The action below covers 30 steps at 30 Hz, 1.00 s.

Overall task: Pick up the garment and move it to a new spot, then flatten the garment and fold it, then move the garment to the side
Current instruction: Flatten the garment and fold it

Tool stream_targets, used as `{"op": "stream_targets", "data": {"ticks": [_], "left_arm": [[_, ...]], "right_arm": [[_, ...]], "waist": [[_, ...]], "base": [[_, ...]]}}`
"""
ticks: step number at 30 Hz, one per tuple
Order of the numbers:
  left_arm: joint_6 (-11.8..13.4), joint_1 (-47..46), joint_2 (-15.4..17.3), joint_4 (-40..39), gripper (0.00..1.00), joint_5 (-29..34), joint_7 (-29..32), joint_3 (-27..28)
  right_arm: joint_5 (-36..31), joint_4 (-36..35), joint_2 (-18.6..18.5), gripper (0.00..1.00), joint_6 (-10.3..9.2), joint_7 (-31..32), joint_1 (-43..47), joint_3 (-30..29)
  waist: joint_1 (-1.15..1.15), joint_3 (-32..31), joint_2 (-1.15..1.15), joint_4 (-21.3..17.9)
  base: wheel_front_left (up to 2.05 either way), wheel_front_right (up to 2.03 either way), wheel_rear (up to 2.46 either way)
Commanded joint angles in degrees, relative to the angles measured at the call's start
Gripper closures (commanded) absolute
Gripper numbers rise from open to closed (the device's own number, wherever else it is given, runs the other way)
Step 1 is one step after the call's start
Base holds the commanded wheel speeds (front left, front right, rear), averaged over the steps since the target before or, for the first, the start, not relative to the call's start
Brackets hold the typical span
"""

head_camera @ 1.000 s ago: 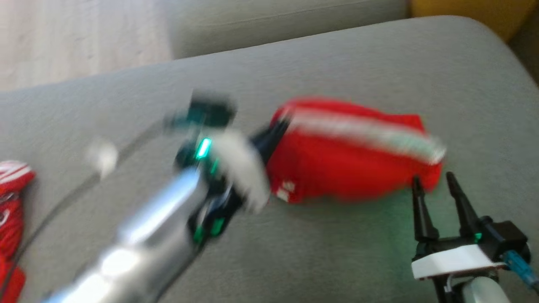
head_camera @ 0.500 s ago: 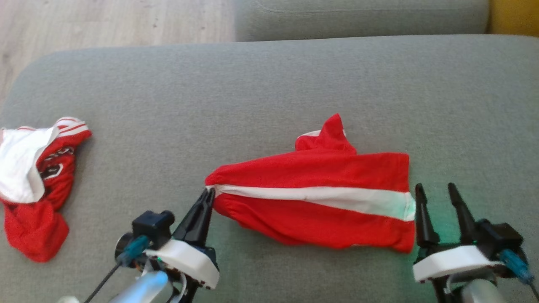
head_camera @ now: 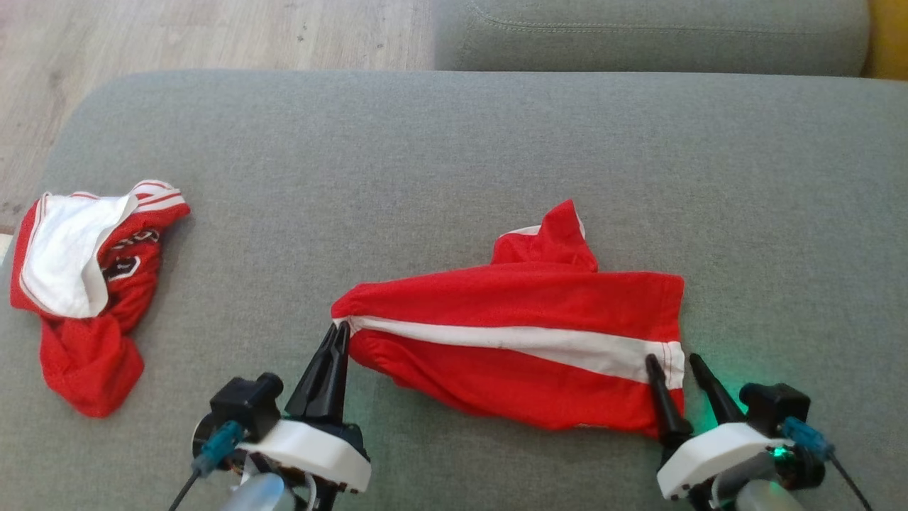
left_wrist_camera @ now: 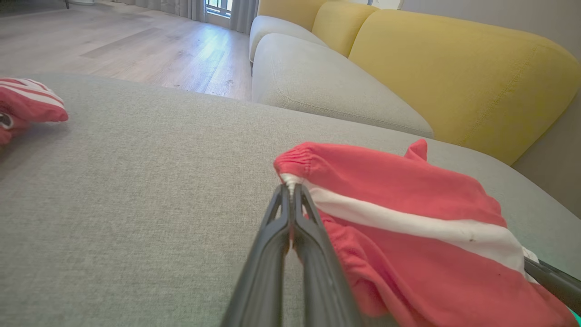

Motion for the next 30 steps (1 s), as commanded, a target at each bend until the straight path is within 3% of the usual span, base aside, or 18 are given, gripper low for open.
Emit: {"op": "stream_targets", "data": {"ticks": [1,2,3,12,17,25,30], "left_arm": [[-0.59,-1.37,-0.13,-0.99,1.00,1.34,-0.71,3.41],[-0.87,-1.19,-0.45,-0.77,1.00,1.76,-0.71,3.89],[-1.14,-1.02,-0.73,-0.56,1.00,2.18,-0.71,4.31],[-3.73,-2.39,-0.99,-1.54,1.00,6.22,-0.72,6.41],[-6.13,-11.03,1.04,-4.65,1.00,8.10,1.71,6.50],[-10.35,-37.99,0.83,-4.25,1.00,8.50,14.00,6.97],[-11.71,-56.00,-3.36,3.06,1.00,9.94,15.45,6.30]], "right_arm": [[1.12,-0.75,-1.49,0.57,-0.04,-0.43,-1.65,2.36],[1.60,-0.71,-1.69,0.84,-0.04,-0.43,-1.62,2.99],[1.89,-0.91,-1.99,1.00,-0.04,-0.43,-1.68,3.55],[2.63,-7.64,-3.70,1.00,-0.04,-0.43,-2.50,2.87],[2.84,-15.22,-5.80,1.00,-0.04,-0.43,-6.81,-0.58],[4.51,-17.43,-15.10,1.00,-0.04,3.42,-30.80,-0.38],[5.46,-13.85,-20.25,1.00,-0.04,4.32,-47.48,0.35]], "waist": [[0.00,0.04,0.00,0.06],[0.00,0.06,0.00,0.01],[0.00,0.08,0.00,-0.07],[0.00,-0.59,0.00,-1.89],[0.00,-0.58,0.00,-3.76],[0.00,6.46,0.00,-6.84],[0.00,12.35,0.00,-7.90]], "base": [[0.00,0.00,0.00],[0.00,0.00,0.00],[0.00,0.00,0.00],[0.00,0.00,0.00],[0.00,0.00,0.00],[0.00,0.00,0.00],[0.00,0.00,0.00]]}}
